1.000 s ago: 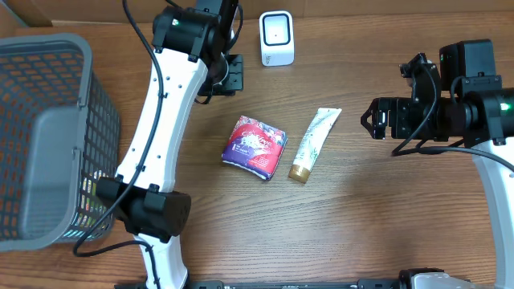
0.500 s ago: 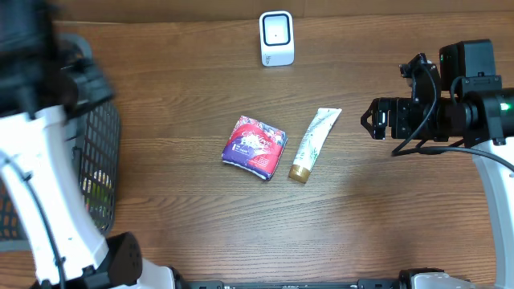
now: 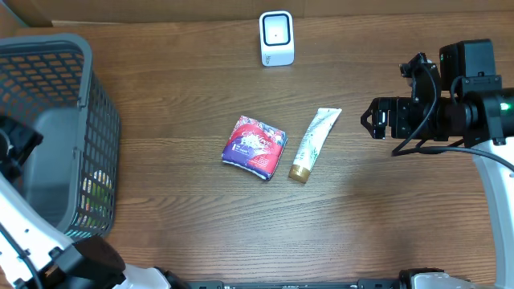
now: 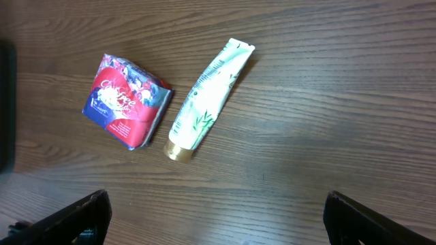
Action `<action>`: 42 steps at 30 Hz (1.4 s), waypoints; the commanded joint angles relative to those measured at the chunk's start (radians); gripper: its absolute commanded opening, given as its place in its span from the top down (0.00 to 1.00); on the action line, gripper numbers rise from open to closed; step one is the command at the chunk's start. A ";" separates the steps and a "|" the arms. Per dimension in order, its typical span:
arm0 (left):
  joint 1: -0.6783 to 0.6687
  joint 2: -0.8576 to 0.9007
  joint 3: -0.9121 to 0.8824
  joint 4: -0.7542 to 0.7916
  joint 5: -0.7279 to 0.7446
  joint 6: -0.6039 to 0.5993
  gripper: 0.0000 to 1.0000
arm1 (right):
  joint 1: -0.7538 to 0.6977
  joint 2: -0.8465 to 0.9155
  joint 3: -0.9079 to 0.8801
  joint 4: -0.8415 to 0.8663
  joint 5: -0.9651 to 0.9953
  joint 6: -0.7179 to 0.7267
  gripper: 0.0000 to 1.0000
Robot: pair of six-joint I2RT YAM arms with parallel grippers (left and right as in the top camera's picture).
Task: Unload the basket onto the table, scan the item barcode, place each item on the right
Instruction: 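Carry the purple pack out and set it left of the tube, then reach the left gripper into the basket and grasp the green snack packet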
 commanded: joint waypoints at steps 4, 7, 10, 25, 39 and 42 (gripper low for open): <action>0.036 0.000 -0.192 0.069 0.158 0.148 0.44 | 0.005 -0.003 0.022 0.009 0.006 -0.008 0.00; 0.040 -0.001 -0.312 0.118 0.156 0.154 0.43 | 0.005 -0.003 0.022 0.009 0.006 -0.008 0.00; 0.049 0.000 -0.422 0.195 0.149 0.154 0.43 | 0.005 -0.003 0.022 0.008 0.006 -0.008 0.00; 0.054 0.001 -0.822 0.551 0.140 0.154 0.00 | 0.005 -0.002 0.022 0.009 0.006 -0.007 0.00; 0.054 0.001 -0.883 0.637 0.123 0.132 0.90 | 0.005 -0.002 0.022 0.021 0.006 -0.007 0.00; 0.054 0.001 -0.871 0.644 0.127 0.115 0.96 | 0.005 -0.002 0.022 0.020 0.006 -0.007 0.00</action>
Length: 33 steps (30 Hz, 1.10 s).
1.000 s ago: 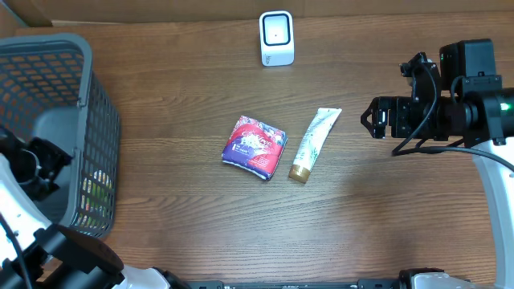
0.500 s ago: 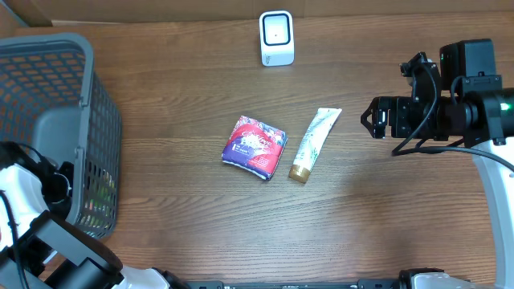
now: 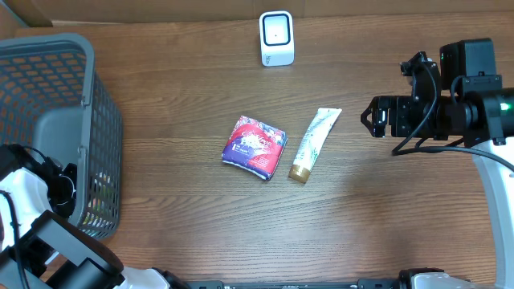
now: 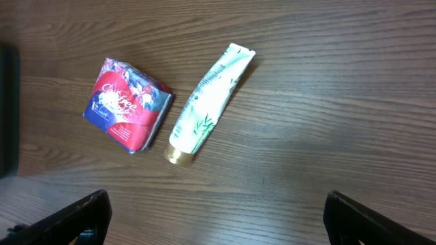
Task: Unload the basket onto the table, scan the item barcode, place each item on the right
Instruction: 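Reach the left gripper into the basket and grasp the green snack packet, then carry the green packet out and set it left of the purple pack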
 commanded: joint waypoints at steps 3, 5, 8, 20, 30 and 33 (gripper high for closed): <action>-0.006 0.007 0.024 -0.008 -0.006 -0.049 0.96 | 0.005 -0.002 0.022 0.005 0.006 -0.006 0.00; -0.006 0.007 0.069 -0.021 -0.006 -0.049 0.96 | 0.005 -0.002 0.022 0.005 0.006 -0.006 0.00; -0.006 0.007 0.167 -0.069 -0.006 -0.049 0.96 | 0.005 -0.002 0.022 0.005 0.006 -0.006 0.00; -0.011 0.003 0.844 -0.470 0.075 0.008 0.96 | 0.005 -0.002 0.022 0.005 0.006 -0.006 0.00; -0.303 -0.067 1.104 -0.671 0.267 0.198 0.96 | 0.005 -0.002 0.022 0.000 0.005 -0.006 0.00; -0.482 -0.064 1.095 -0.691 0.199 0.202 0.96 | 0.005 -0.002 0.022 -0.002 0.005 -0.006 0.00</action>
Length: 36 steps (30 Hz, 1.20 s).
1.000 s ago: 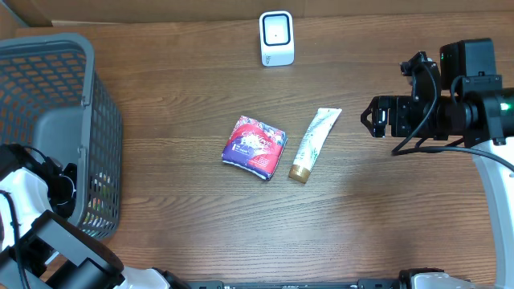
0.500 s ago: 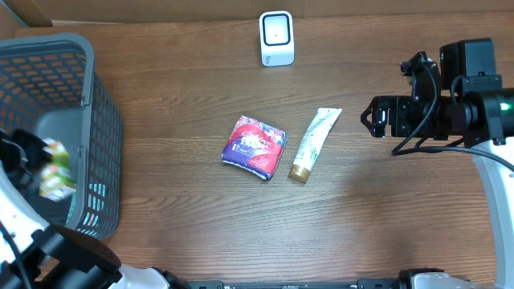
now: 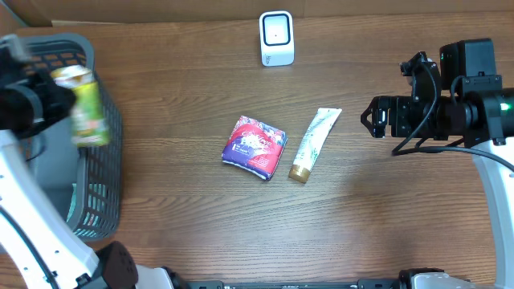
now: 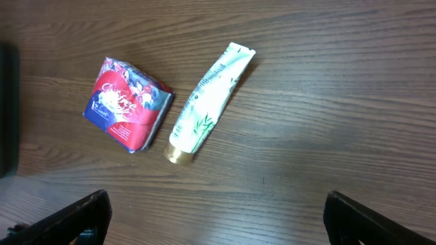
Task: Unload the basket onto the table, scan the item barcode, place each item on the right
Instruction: 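Carry the green packet out and set it left of the purple pack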
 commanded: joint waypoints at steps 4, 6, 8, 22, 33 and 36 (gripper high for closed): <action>-0.379 0.001 -0.069 0.044 -0.166 0.020 0.96 | 0.005 -0.002 0.022 0.001 0.006 -0.006 0.00; -0.469 0.024 -0.125 0.089 -0.258 -0.026 0.96 | 0.005 -0.002 0.022 0.001 0.006 -0.007 0.00; -0.537 0.051 -0.188 0.142 -0.328 -0.045 0.96 | 0.005 -0.002 0.022 0.001 0.006 -0.007 0.00; -0.671 0.372 -0.486 0.417 -0.407 -0.052 0.96 | 0.005 -0.002 0.022 0.003 0.007 -0.007 0.00; -0.712 0.441 -0.472 0.442 -0.349 -0.115 0.96 | 0.005 -0.002 0.022 0.001 0.007 -0.007 0.00; -0.701 0.441 -0.435 0.434 -0.385 -0.114 0.93 | 0.005 0.000 0.022 0.001 0.007 -0.007 0.00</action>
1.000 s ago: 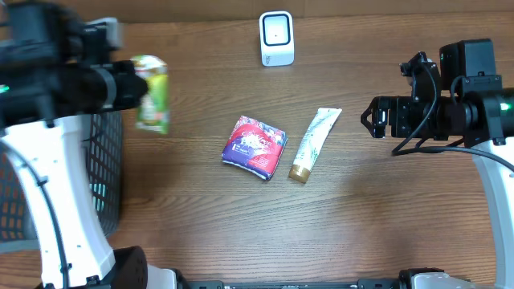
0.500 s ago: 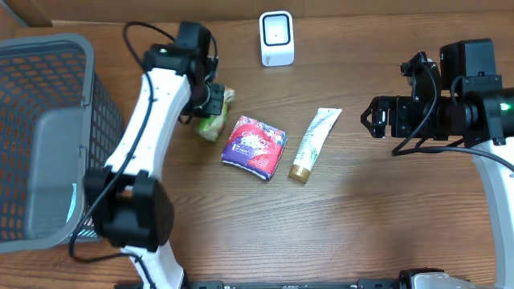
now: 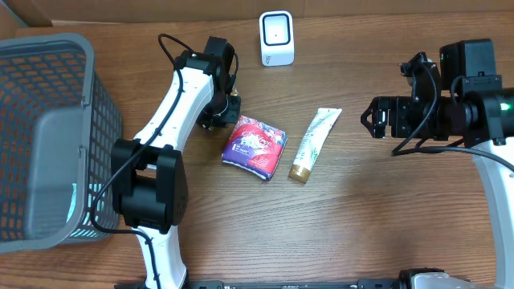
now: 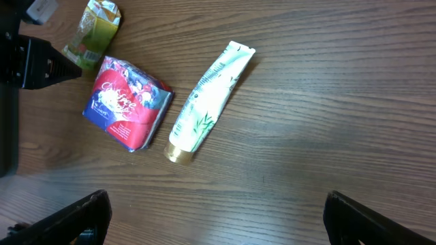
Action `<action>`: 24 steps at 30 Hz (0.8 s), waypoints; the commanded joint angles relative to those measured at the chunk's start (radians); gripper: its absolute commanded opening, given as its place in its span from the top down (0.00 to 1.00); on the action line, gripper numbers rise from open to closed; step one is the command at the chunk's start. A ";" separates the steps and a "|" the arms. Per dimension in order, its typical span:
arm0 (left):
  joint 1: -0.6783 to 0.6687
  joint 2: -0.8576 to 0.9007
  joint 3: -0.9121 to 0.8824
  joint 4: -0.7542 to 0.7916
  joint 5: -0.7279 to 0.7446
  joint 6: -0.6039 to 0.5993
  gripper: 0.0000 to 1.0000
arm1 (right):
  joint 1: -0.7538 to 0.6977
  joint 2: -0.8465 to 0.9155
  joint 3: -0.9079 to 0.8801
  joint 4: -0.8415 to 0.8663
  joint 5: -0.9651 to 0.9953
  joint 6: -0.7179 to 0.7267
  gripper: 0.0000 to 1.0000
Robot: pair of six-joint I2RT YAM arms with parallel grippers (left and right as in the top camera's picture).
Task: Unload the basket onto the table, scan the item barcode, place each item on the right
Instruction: 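Carry the green packet out and set it left of the purple pack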
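The white barcode scanner (image 3: 276, 38) stands at the table's far edge. My left gripper (image 3: 218, 112) hovers below and left of it, just beside a red packet (image 3: 254, 146). From overhead the arm hides what it holds. In the right wrist view a crumpled green pouch (image 4: 94, 30) shows at the tip of the left gripper's black fingers (image 4: 48, 61), which look shut on it. My right gripper (image 4: 218, 228) is open at the table's right side, with nothing between its fingers.
A white and green tube (image 3: 314, 143) with a gold cap lies right of the red packet. A grey mesh basket (image 3: 100, 136) fills the left side of the table.
My left gripper held the green pouch above the basket at the far left. Now it is at the middle of the table beside the red packet, nearer the scanner. The right arm has not moved.
At first my left arm was low by the basket's left side. Then its gripper was down inside the basket. Then it held a green pouch above the basket, and now the pouch is by the red packet near the scanner.
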 commanded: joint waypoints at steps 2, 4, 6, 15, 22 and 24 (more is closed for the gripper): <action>0.018 0.001 0.070 0.000 -0.070 -0.016 0.80 | 0.005 0.003 0.022 0.005 0.006 -0.007 0.00; 0.027 0.002 0.074 0.052 -0.133 0.016 0.60 | 0.005 0.009 0.022 0.005 0.006 -0.007 0.00; 0.034 0.011 0.073 0.117 -0.140 0.108 0.45 | 0.005 0.016 0.022 0.008 0.006 -0.007 0.00; 0.039 0.111 0.073 0.176 -0.130 0.312 0.38 | 0.005 0.071 0.022 0.005 -0.019 -0.007 0.00; 0.041 0.161 0.073 0.145 -0.122 0.251 0.76 | 0.005 0.076 0.022 0.012 -0.047 -0.007 0.00; 0.039 0.161 0.073 0.121 -0.122 0.224 0.95 | 0.005 0.076 0.022 0.012 -0.047 -0.007 0.00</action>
